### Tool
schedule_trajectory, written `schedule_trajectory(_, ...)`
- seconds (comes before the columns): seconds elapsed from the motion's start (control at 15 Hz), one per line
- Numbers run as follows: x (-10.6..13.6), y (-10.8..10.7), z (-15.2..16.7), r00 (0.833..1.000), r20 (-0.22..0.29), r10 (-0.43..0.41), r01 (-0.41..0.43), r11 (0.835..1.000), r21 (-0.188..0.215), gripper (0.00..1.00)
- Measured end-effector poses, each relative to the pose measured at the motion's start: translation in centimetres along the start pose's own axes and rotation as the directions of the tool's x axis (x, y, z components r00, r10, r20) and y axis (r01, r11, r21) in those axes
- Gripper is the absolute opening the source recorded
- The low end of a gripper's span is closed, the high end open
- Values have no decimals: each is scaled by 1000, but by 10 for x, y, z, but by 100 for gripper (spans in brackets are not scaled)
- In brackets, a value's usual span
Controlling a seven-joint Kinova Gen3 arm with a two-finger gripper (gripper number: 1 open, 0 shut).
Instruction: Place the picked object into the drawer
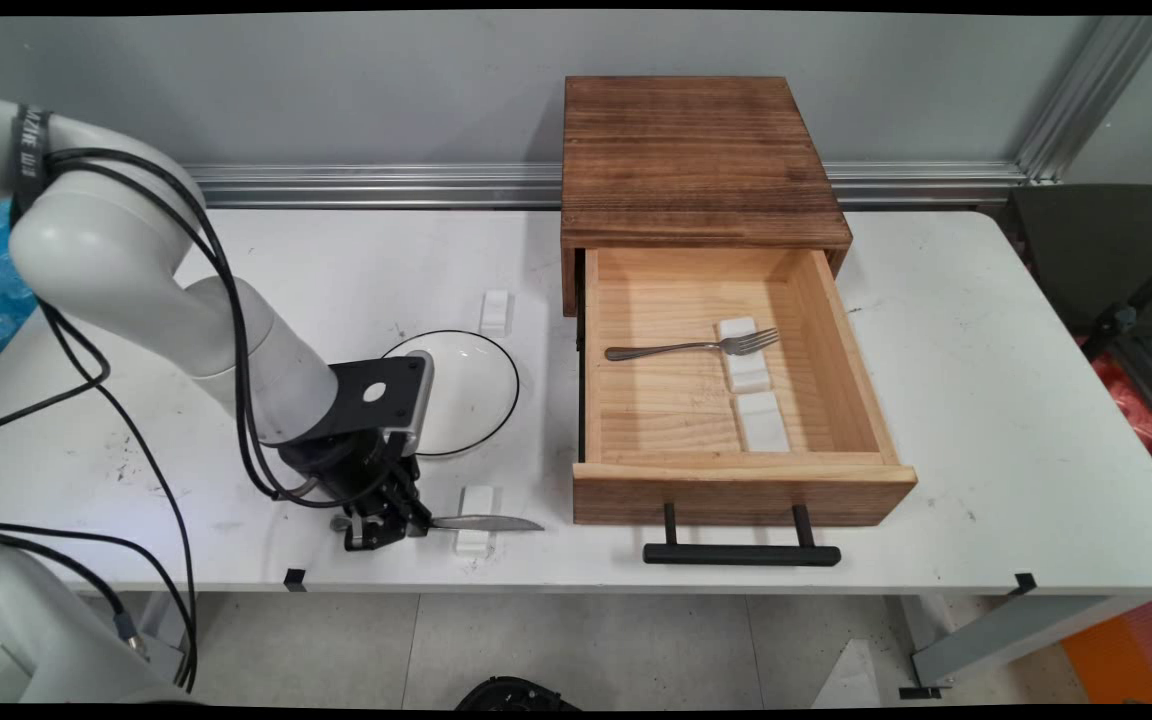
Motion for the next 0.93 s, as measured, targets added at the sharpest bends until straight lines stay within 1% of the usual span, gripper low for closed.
schedule_trajectory(0.33, 0, 1, -2, 1000, -1, 5, -5, 1000, -8, 0)
schedule_trajectory(0.53, 1, 0, -8, 1000, -4, 14, -14, 1000, -12, 0)
schedule_trajectory(0.73, 2, 1, -25, 1000, -7, 31, -31, 999, -24, 0)
schedule_trajectory(0.93, -1, 1, -52, 999, -2, 47, -47, 998, -39, 0)
